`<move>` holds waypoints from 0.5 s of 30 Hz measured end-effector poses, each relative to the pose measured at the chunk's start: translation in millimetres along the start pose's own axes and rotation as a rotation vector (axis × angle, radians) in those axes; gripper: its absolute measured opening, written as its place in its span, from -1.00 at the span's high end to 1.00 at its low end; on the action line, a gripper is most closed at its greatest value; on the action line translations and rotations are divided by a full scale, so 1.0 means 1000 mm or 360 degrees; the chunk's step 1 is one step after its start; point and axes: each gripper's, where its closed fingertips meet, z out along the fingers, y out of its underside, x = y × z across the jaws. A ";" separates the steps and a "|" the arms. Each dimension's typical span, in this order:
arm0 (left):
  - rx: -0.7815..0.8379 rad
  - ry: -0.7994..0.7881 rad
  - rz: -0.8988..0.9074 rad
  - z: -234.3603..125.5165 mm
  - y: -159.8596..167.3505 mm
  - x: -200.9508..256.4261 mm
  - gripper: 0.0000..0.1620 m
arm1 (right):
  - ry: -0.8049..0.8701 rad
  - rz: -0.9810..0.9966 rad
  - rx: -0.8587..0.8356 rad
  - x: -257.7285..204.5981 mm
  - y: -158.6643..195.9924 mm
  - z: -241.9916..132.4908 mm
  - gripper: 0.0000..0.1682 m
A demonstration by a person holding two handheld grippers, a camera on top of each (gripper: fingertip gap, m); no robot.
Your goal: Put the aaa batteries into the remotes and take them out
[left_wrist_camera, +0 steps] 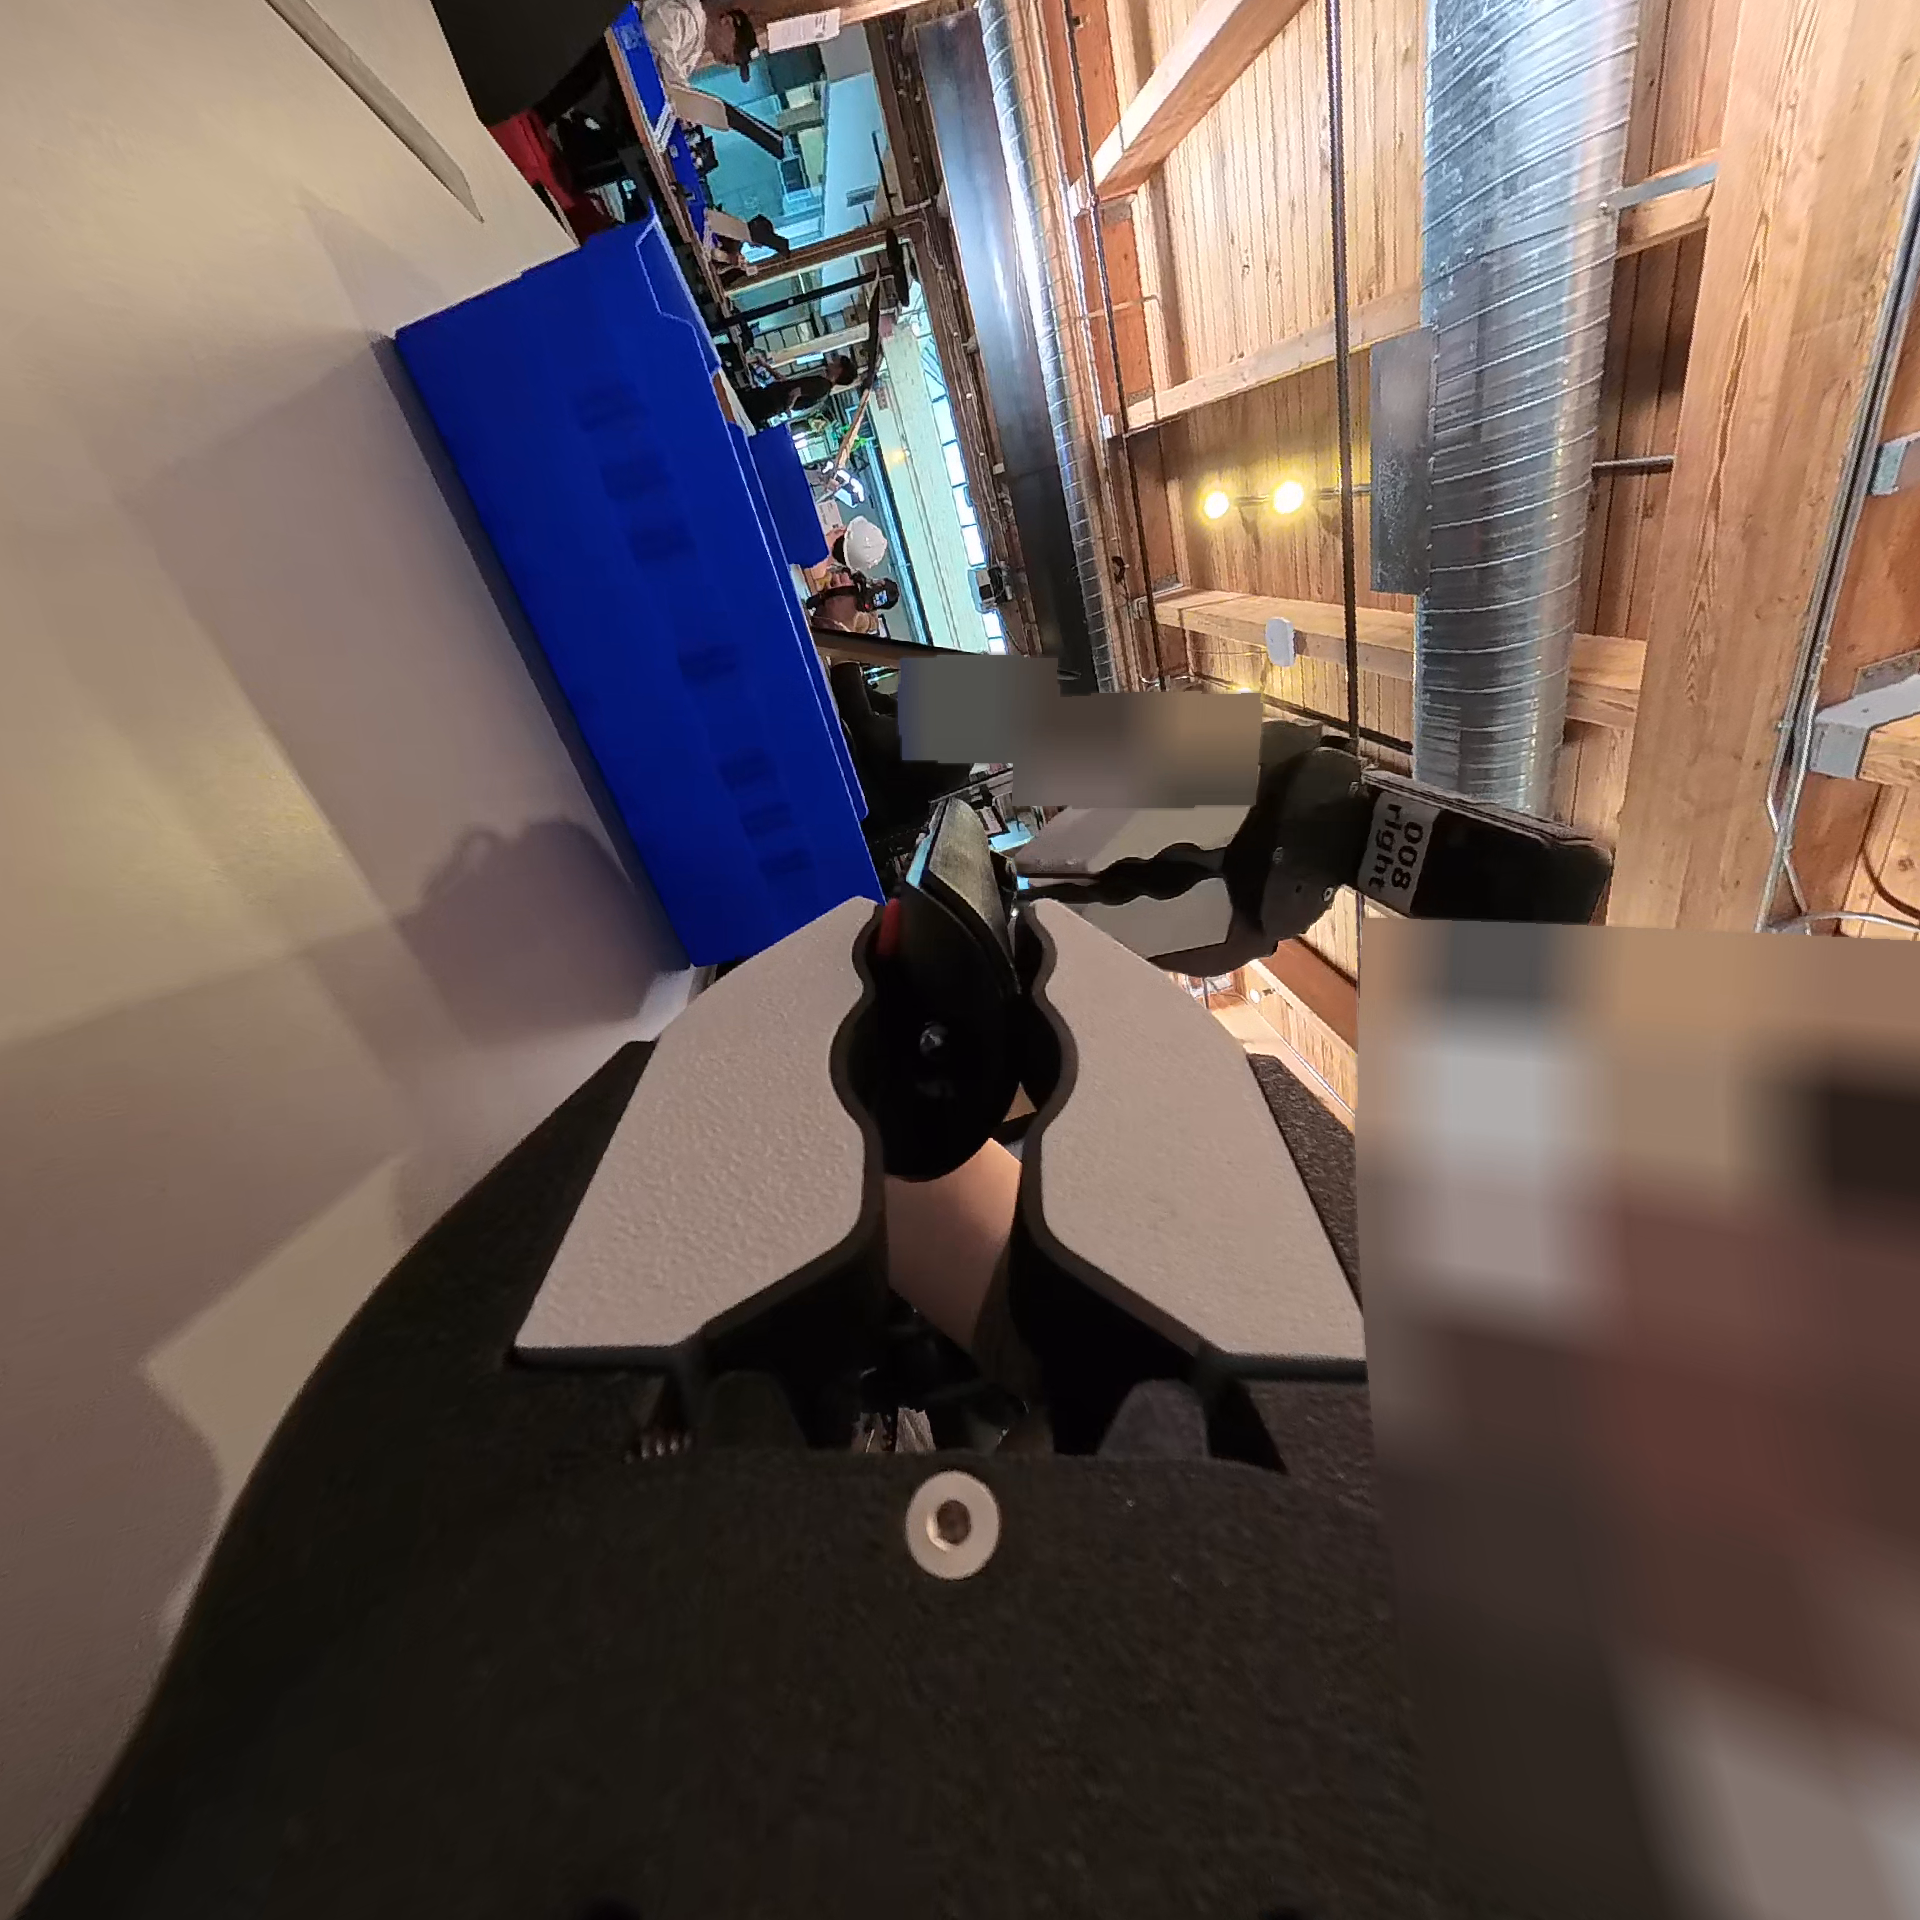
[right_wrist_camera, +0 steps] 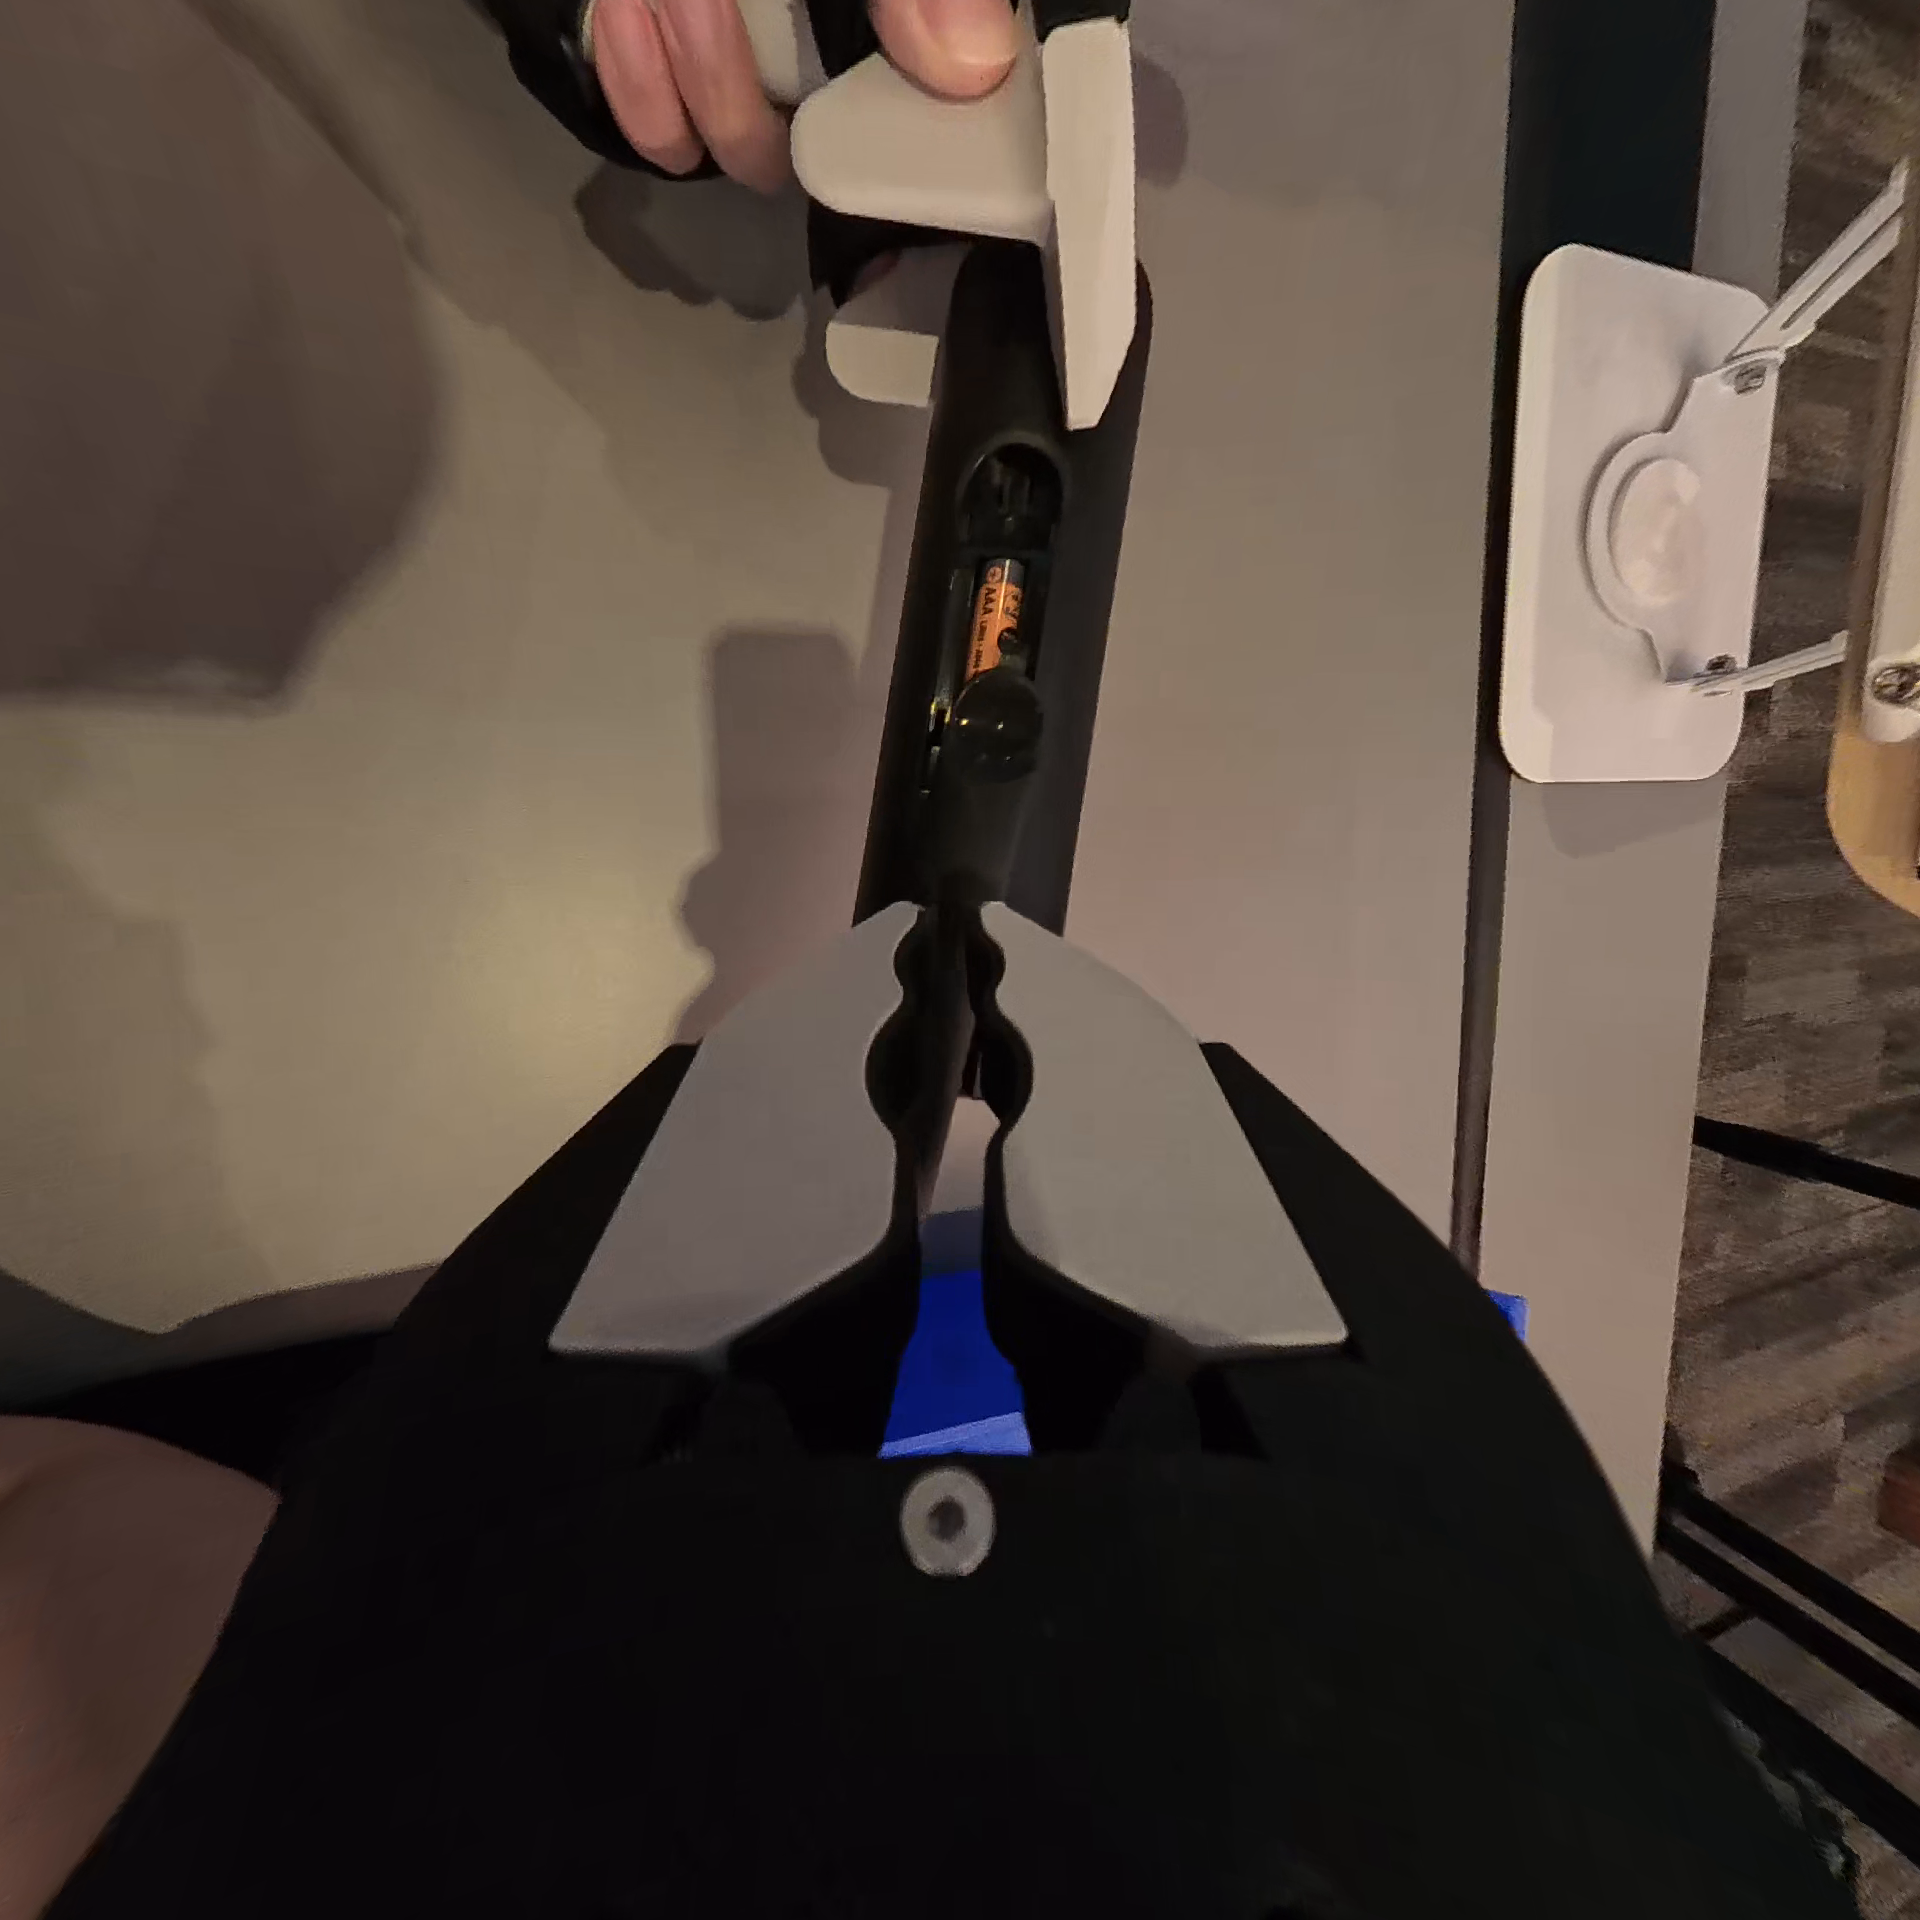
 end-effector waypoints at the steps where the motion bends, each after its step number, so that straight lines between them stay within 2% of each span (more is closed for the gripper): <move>1: 0.0001 0.0001 0.0000 0.000 0.000 0.000 0.73 | -0.0007 0.0011 -0.0017 0.000 0.001 0.002 0.91; 15: 0.0008 0.0036 -0.0026 0.001 0.001 0.002 0.73 | 0.0069 -0.0080 -0.0036 0.001 -0.002 0.002 0.85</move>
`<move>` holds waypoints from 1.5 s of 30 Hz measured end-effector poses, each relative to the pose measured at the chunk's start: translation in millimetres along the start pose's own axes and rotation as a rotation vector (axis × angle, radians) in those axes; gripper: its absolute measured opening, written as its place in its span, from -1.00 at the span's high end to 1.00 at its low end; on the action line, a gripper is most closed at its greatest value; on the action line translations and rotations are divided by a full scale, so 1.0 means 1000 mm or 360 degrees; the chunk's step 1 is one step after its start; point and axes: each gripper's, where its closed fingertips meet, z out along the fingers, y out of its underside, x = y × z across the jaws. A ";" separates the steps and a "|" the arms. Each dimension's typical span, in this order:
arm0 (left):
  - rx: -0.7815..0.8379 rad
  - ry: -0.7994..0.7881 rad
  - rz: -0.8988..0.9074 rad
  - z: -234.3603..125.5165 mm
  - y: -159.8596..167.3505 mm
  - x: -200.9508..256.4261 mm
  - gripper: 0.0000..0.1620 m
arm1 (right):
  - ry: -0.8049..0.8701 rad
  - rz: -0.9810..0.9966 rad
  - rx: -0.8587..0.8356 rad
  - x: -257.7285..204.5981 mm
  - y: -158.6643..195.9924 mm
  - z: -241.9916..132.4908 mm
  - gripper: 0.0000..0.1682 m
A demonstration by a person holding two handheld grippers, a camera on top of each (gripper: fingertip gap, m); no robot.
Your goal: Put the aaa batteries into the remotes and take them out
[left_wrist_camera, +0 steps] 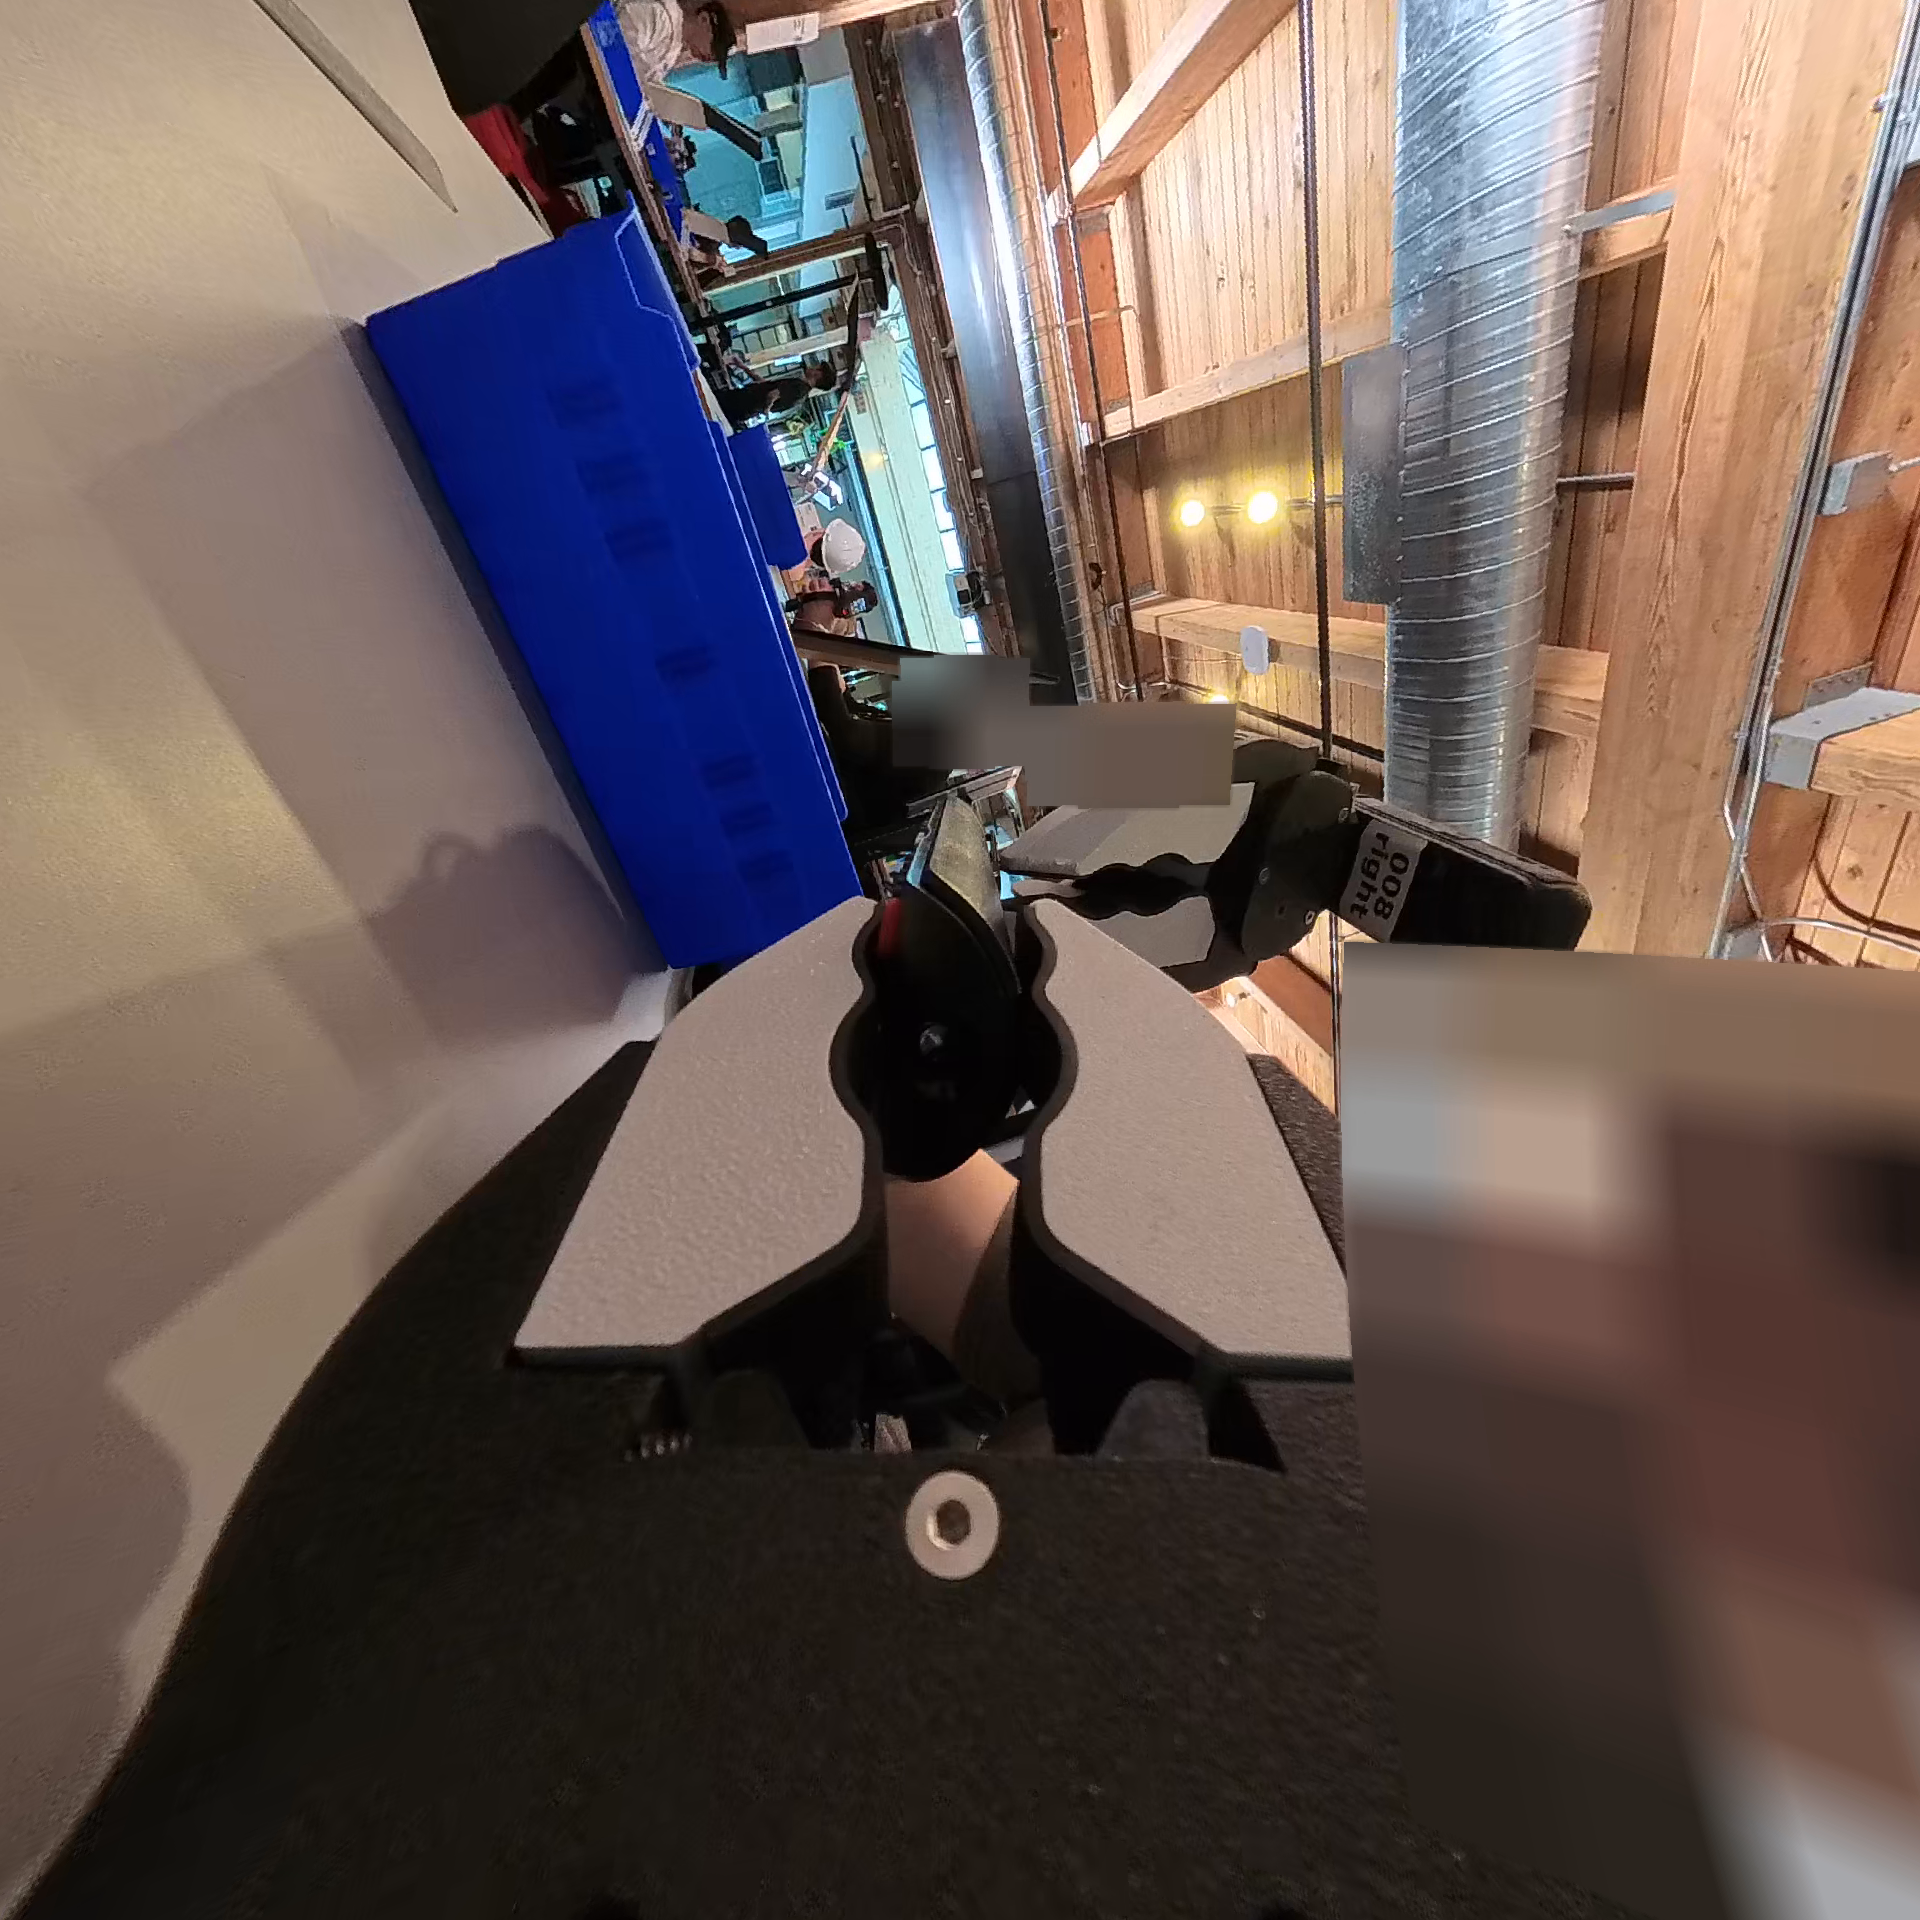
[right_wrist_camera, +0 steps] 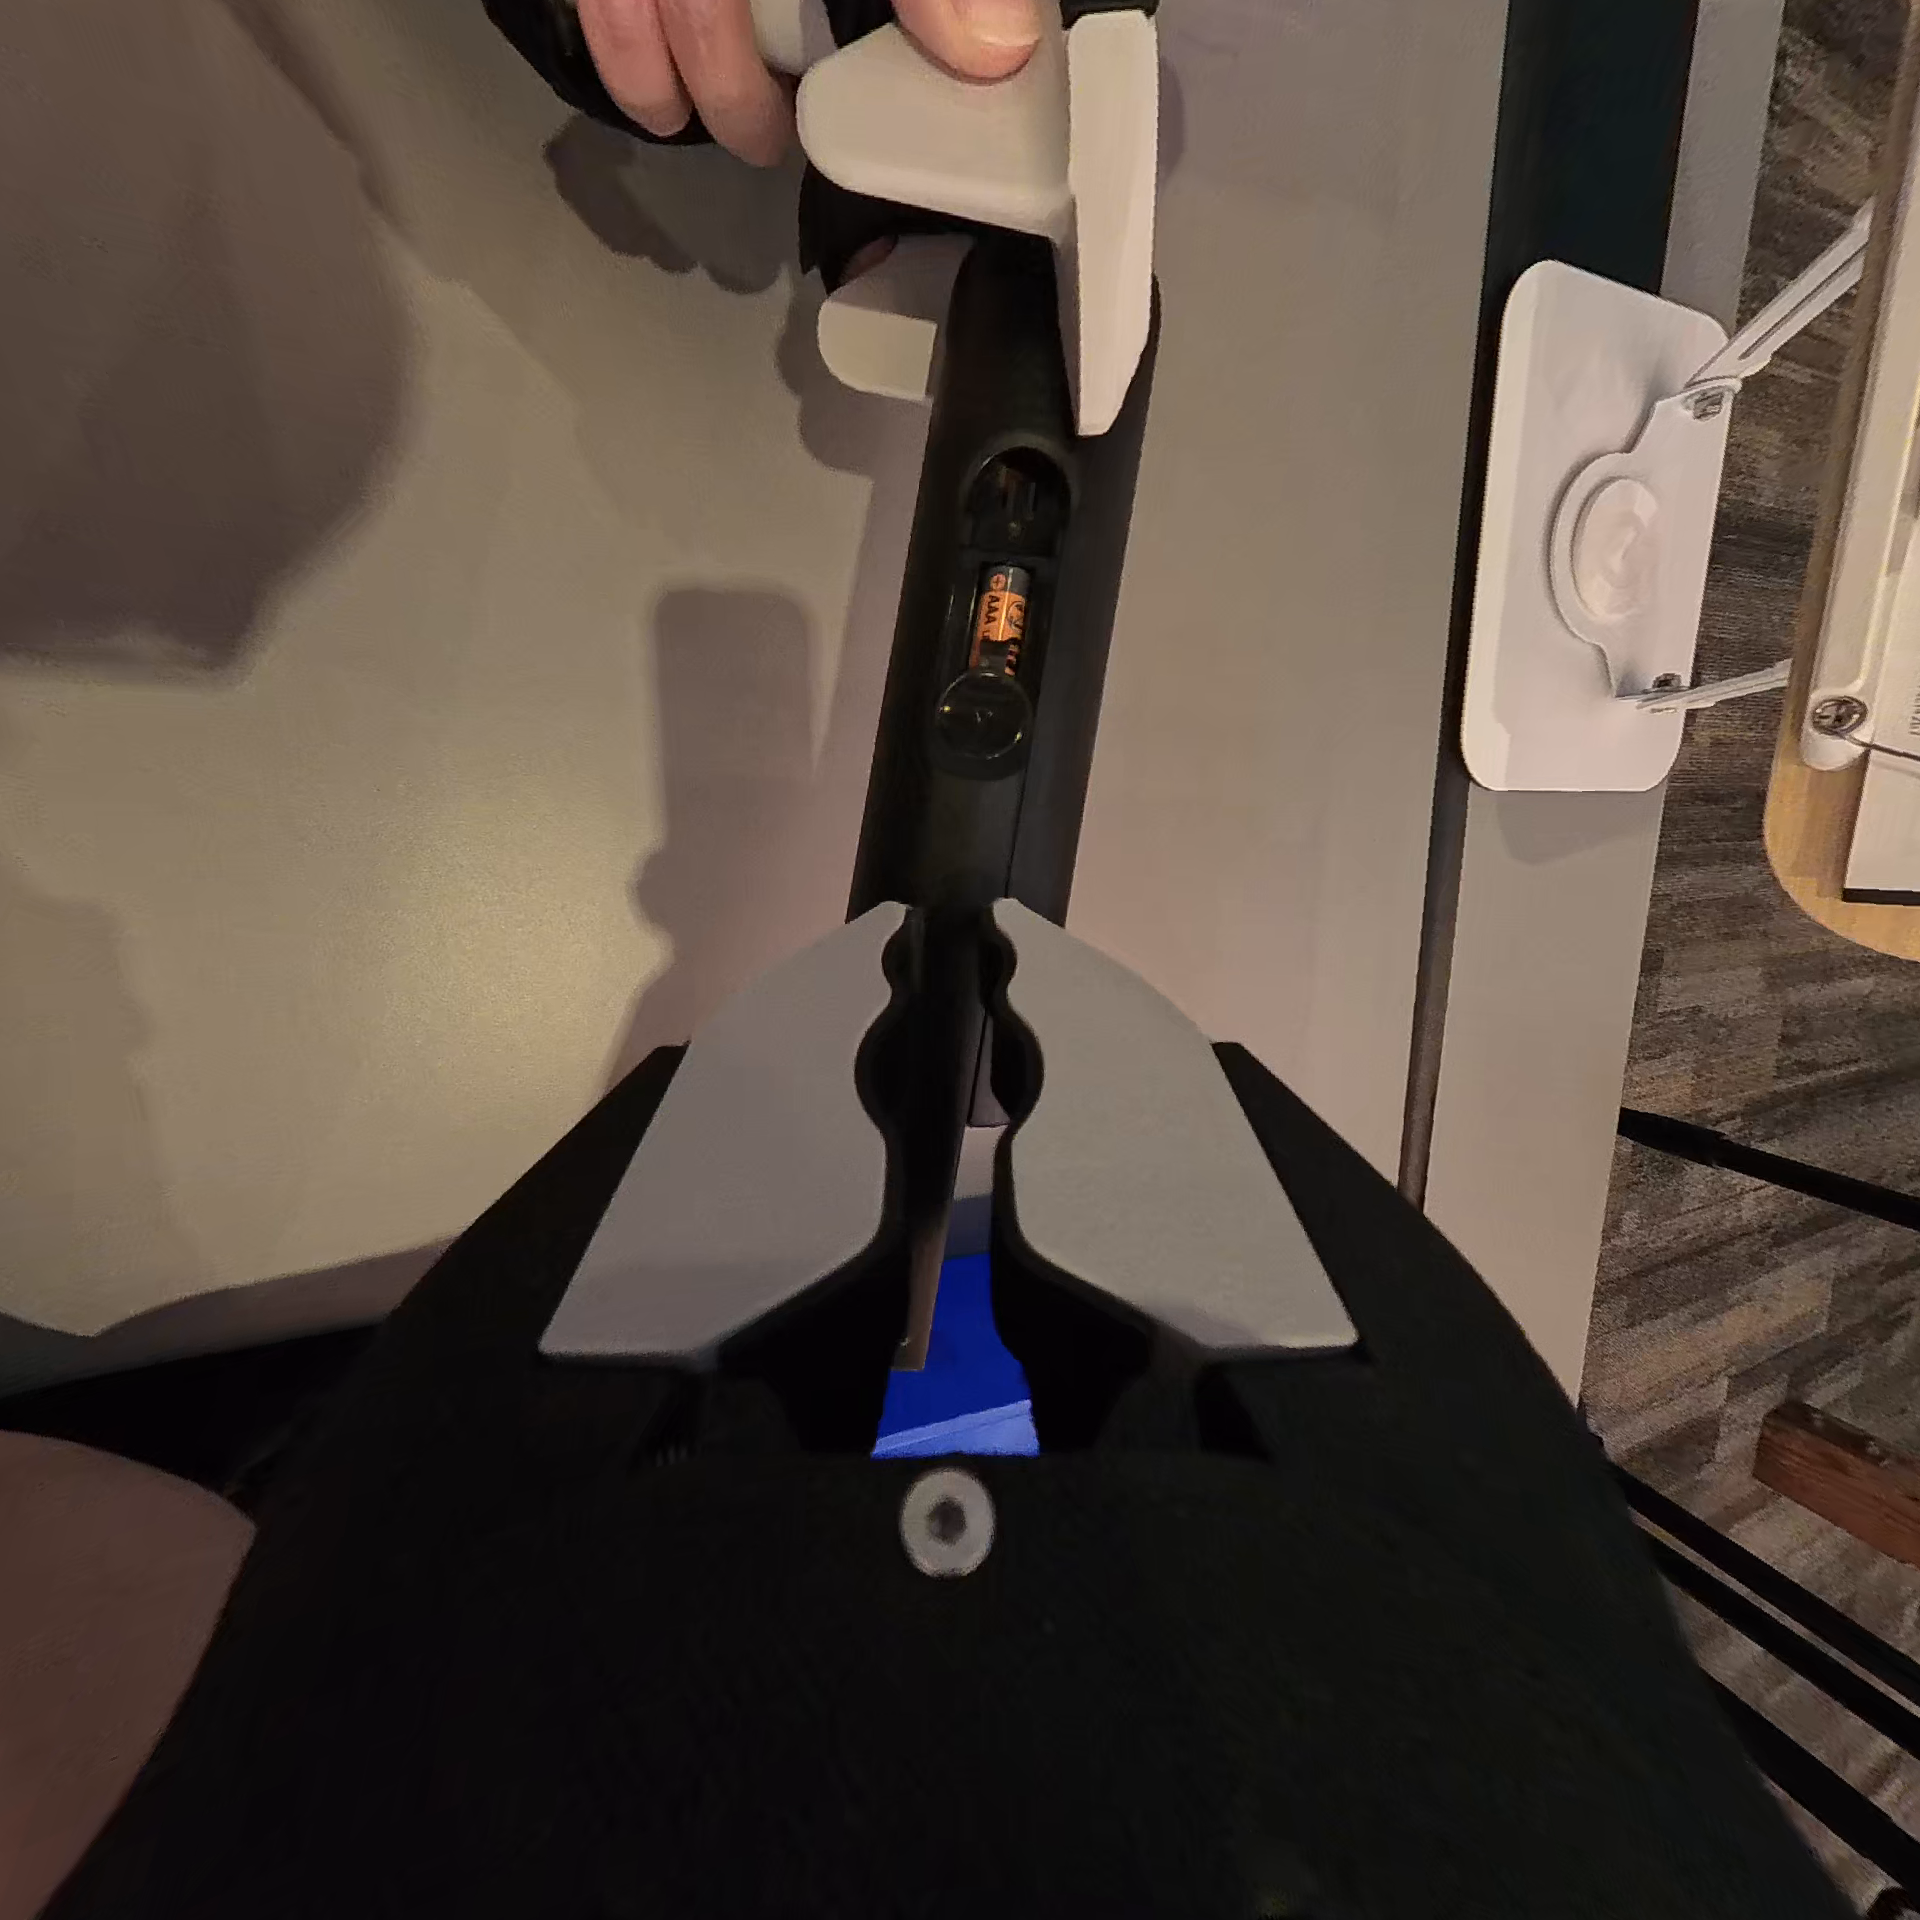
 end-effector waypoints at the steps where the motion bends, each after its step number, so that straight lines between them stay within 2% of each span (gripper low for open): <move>1: 0.0003 0.0003 0.0000 0.000 0.000 0.000 0.72 | 0.0003 0.0006 0.0003 0.001 0.000 0.000 0.85; 10: 0.0012 0.0004 0.0023 -0.001 -0.002 0.001 0.72 | 0.0029 0.0028 -0.0005 0.004 0.002 -0.002 0.77; 22: 0.0005 -0.0015 0.0052 0.000 -0.001 0.001 0.73 | -0.0028 0.0058 -0.0005 0.000 0.004 0.001 0.78; 27: -0.0044 -0.0006 0.0084 0.003 0.004 0.004 0.73 | -0.0102 -0.0013 0.0065 -0.007 0.000 0.001 0.77; 36: -0.0041 0.0044 0.0081 0.005 0.005 0.008 0.73 | -0.0153 0.0106 0.0180 -0.004 -0.011 0.000 0.78; 45: -0.0048 0.0033 0.0092 0.006 0.007 0.009 0.72 | -0.0112 0.0023 0.0136 -0.007 -0.017 0.007 0.78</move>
